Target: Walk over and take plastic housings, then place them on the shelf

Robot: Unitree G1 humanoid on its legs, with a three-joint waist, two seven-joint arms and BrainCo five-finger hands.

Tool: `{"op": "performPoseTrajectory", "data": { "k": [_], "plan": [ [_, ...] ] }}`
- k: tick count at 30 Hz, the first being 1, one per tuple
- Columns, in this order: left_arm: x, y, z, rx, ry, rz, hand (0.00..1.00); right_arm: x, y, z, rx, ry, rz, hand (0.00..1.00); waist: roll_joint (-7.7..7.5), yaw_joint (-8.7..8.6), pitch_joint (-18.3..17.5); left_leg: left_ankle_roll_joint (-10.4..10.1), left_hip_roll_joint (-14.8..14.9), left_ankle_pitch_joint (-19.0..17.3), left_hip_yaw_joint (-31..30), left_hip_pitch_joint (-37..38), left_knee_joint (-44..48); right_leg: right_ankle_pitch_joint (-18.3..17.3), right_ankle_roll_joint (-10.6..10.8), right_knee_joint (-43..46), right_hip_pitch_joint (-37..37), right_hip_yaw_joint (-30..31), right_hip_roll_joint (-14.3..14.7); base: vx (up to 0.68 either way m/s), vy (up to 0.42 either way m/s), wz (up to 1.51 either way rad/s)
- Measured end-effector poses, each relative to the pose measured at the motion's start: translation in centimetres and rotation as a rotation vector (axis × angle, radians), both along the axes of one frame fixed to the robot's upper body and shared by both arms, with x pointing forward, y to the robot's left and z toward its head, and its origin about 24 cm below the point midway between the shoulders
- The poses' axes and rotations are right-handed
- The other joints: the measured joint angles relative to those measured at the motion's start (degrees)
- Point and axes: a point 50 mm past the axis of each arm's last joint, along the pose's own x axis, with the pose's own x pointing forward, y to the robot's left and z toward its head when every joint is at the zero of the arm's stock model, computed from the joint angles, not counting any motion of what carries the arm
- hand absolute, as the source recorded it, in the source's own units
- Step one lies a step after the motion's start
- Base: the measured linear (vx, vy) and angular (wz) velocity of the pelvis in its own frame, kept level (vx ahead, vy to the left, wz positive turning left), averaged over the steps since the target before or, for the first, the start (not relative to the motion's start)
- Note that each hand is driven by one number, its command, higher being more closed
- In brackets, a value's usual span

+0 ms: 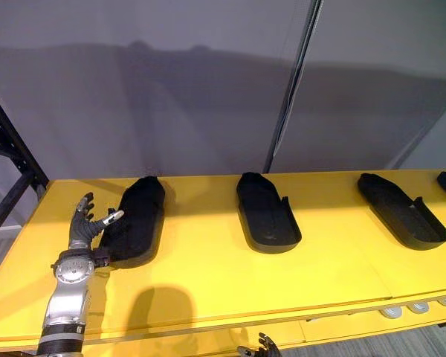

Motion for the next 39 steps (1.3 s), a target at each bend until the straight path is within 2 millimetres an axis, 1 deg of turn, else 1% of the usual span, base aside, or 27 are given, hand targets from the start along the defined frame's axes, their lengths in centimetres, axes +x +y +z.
{"op": "performPoseTrajectory", "data": {
  "k": [5,6,8,10,11,13,14,15,17,19,21,22,23,25,28,31,35,39],
  "plan": [
    [-0.9,-1.2,1.2,-0.047,-0.092,-0.014,0.00,0.0,0.1,0.0,0.003,0.001,0.000,0.00,0.05,0.40,0.2,-0.2,0.3,-1.8,-0.1,-0.3,2.8,-1.6,0.6,2.2,0.0,0.1,0.0,0.00,0.000,0.00],
    [-0.9,-1.6,1.6,-0.056,-0.116,-0.020,0.00,0.0,0.1,0.0,0.004,0.002,0.000,0.00,0.04,0.77,0.3,-0.4,0.3,-2.2,-0.3,-0.6,3.4,-1.8,0.7,2.5,-0.1,0.1,0.0,0.01,0.009,0.04],
    [-1.2,-2.5,2.5,-0.067,-0.172,-0.038,0.00,-0.1,0.1,-0.1,0.003,0.004,-0.002,0.00,0.01,1.39,0.6,-0.2,0.4,-2.8,-0.4,-1.1,4.5,-2.0,0.6,2.7,0.0,0.1,0.0,0.00,0.000,0.00],
    [-2.1,-3.4,3.7,-0.069,-0.251,-0.059,0.00,-0.1,0.1,0.0,0.003,0.002,-0.003,0.00,-0.01,1.43,0.8,-0.1,0.6,-3.5,-0.6,-1.9,6.0,-2.1,0.6,2.8,0.0,-0.1,0.0,0.00,0.000,0.00],
    [-2.4,-3.7,3.9,-0.072,-0.267,-0.067,0.00,-0.1,0.1,0.0,0.002,0.002,-0.003,0.00,-0.05,1.46,0.9,-0.1,0.6,-3.6,-0.6,-2.0,6.4,-2.1,0.6,2.8,0.0,-0.1,0.0,0.00,0.000,0.00],
    [-4.0,-5.0,4.5,-0.085,-0.320,-0.107,0.00,0.3,0.4,0.2,0.006,-0.018,-0.006,0.00,0.05,1.43,1.1,-0.6,0.9,-4.3,-0.5,-1.9,6.6,-2.0,0.8,2.8,0.2,-0.1,0.1,0.00,0.000,0.00],
    [-4.5,-5.4,4.6,-0.091,-0.331,-0.120,1.00,0.3,0.5,0.2,0.007,-0.023,-0.008,0.00,-0.04,1.42,1.1,-0.5,0.9,-4.4,-0.5,-1.9,6.7,-1.9,0.8,2.9,0.2,-0.1,0.1,0.00,0.000,0.00],
    [-5.4,-6.0,4.6,-0.100,-0.347,-0.137,1.00,0.3,0.5,0.3,0.007,-0.030,-0.011,0.00,-0.12,1.45,1.2,-0.5,1.0,-4.7,-0.4,-1.9,7.1,-1.9,0.8,3.0,0.3,-0.1,0.1,0.00,0.000,0.00],
    [-6.9,-6.7,3.9,-0.120,-0.337,-0.129,1.00,0.1,0.5,0.3,-0.001,-0.031,-0.020,0.00,-0.09,1.53,1.5,-0.6,1.2,-5.6,-0.3,-1.9,8.4,-2.0,0.8,3.0,0.8,-0.1,0.1,0.00,0.000,0.00],
    [-7.6,-6.9,3.3,-0.136,-0.318,-0.120,1.00,0.0,0.6,0.4,-0.007,-0.039,-0.029,0.00,-0.09,1.68,1.5,-0.5,1.2,-6.0,-0.3,-1.9,8.8,-2.0,0.8,3.1,1.0,-0.2,0.1,0.00,0.000,0.00],
    [-8.7,-7.0,1.8,-0.154,-0.254,-0.103,1.00,-0.3,0.6,0.4,-0.017,-0.039,-0.041,0.00,-0.20,2.40,1.9,-0.2,1.3,-6.5,-0.3,-2.0,9.4,-2.0,0.8,3.1,1.2,-0.3,0.1,-0.05,0.016,0.00],
    [-8.9,-7.1,1.2,-0.165,-0.226,-0.103,1.00,-0.4,0.6,0.4,-0.021,-0.037,-0.047,0.00,-0.33,2.89,2.0,-0.2,1.3,-6.5,-0.4,-2.1,9.5,-2.0,0.9,3.3,1.2,-0.3,0.1,-0.07,0.006,0.10],
    [-9.1,-7.2,-0.1,-0.186,-0.171,-0.106,1.00,-0.6,0.5,0.4,-0.025,-0.031,-0.058,0.00,-0.44,3.26,2.2,-0.2,1.2,-6.5,-0.9,-2.6,10.0,-2.2,1.2,3.6,1.2,-0.9,0.0,-0.04,-0.001,0.16],
    [-9.1,-7.3,-1.4,-0.192,-0.114,-0.112,1.00,-0.7,0.5,0.4,-0.028,-0.030,-0.066,0.00,-0.60,3.36,2.2,-0.1,1.2,-6.5,-1.5,-3.2,10.4,-2.4,1.4,3.7,1.2,-1.5,-0.1,-0.04,-0.005,0.19],
    [-9.4,-7.5,-4.4,-0.207,0.027,-0.119,1.00,-0.9,0.4,0.4,-0.030,-0.027,-0.082,0.00,-0.60,4.09,2.2,-0.2,1.1,-6.5,-1.8,-3.6,10.8,-2.5,1.5,3.7,1.2,-1.8,-0.2,-0.03,-0.001,0.06],
    [-9.7,-7.6,-6.1,-0.214,0.112,-0.116,1.00,-1.0,0.4,0.4,-0.038,-0.030,-0.088,0.00,-0.63,4.28,2.2,-0.2,0.8,-6.5,-1.8,-3.9,11.0,-2.6,1.7,3.7,1.1,-2.0,-0.5,0.00,0.009,0.03],
    [-9.5,-7.7,-6.7,-0.169,0.143,-0.132,1.00,-1.0,0.3,0.5,-0.041,-0.032,-0.090,0.00,-0.69,4.31,2.2,0.0,0.4,-6.6,-1.6,-4.0,11.3,-2.7,1.9,3.7,1.1,-2.1,-0.9,0.00,0.004,0.01],
    [-8.1,-8.1,-7.0,-0.115,0.141,-0.169,1.00,-0.8,0.4,0.6,-0.042,-0.044,-0.085,0.00,-0.46,4.28,2.1,0.1,0.4,-6.2,-1.3,-3.9,10.5,-2.7,1.9,3.6,0.9,-2.1,-1.1,0.00,0.000,0.00]
  ]
}}
